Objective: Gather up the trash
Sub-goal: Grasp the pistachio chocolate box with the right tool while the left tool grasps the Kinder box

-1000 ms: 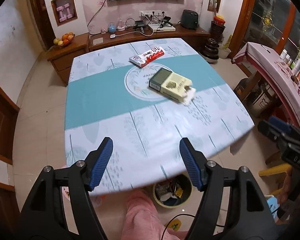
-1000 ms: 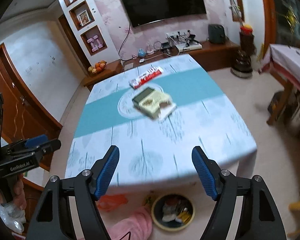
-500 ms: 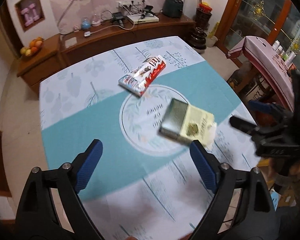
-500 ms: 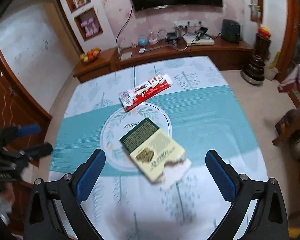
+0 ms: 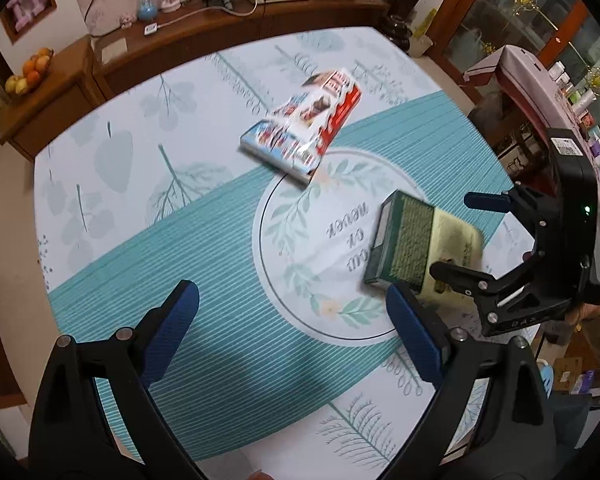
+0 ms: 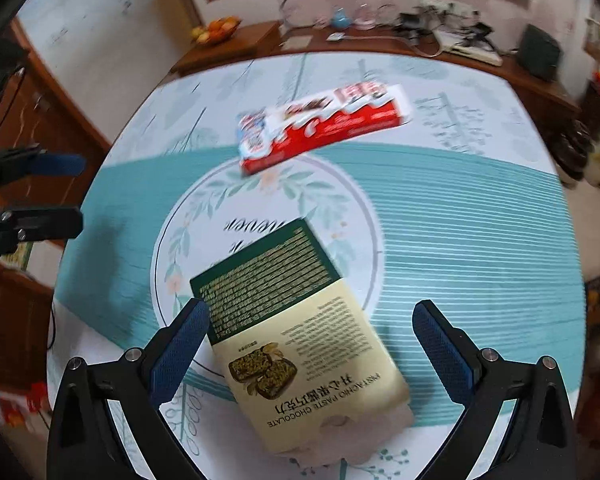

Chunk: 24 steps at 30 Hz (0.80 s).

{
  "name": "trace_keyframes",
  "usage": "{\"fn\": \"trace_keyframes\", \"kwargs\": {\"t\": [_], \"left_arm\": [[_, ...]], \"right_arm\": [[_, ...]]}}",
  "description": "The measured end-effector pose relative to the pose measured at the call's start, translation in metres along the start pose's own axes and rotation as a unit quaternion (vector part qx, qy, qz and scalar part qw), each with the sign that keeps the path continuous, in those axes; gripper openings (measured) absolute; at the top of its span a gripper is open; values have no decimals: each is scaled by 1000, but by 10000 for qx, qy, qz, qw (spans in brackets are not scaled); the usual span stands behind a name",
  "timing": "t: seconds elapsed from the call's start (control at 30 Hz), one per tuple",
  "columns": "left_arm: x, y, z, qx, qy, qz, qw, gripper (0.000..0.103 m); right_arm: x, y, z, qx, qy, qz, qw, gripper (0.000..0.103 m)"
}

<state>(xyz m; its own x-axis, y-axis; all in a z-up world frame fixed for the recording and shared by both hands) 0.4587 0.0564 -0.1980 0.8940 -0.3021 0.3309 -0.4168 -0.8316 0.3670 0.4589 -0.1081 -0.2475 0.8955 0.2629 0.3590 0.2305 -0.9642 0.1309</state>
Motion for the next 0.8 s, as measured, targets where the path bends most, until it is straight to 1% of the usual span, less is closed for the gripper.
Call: {"fn": "trace_keyframes", "kwargs": {"t": [0.2, 0.33, 0.43, 0.53, 0.67, 0.73, 0.8], "left_arm": [[-7, -6, 3, 29, -54, -38, 10000, 93], [-5, -7, 0, 43, -27, -33, 10000, 93], [-2, -6, -2, 37, -14, -28, 10000, 93], [3, -7, -1, 46, -4, 2, 10000, 93], [11, -9, 2, 96, -13, 35, 9999, 93], [17, -9, 2, 83, -19, 63, 9999, 93], [24, -9, 3, 67, -30, 105, 9999, 93]], "right_arm": [[-9, -27, 6, 40, -56, -714, 9974, 103], [-15, -41, 13, -175, -104, -1157, 9931, 103], [-15, -42, 21, -385, -202, -1265, 9910, 103], [-14, -39, 28, -528, -273, -1273, 9901, 103], [-15, -26, 37, -677, -500, -1057, 9908, 100], [-12, -15, 39, -723, -514, -770, 9931, 99], [-8, 0, 41, -895, -543, -401, 9937, 99]]}}
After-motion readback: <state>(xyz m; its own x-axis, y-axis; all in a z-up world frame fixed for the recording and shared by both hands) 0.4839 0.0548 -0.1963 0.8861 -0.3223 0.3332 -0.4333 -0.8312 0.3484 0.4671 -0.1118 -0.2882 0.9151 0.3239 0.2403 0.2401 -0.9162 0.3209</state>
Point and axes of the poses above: each gripper's, at about its wrist camera, not at the fingertips, and z roughly the way its jaws point, y to its right, x to its top, the point moved 8 cm from there along z, roughly the way its jaws point, and after that the axes turned 13 degrees about -x, right-handed, at the moved point
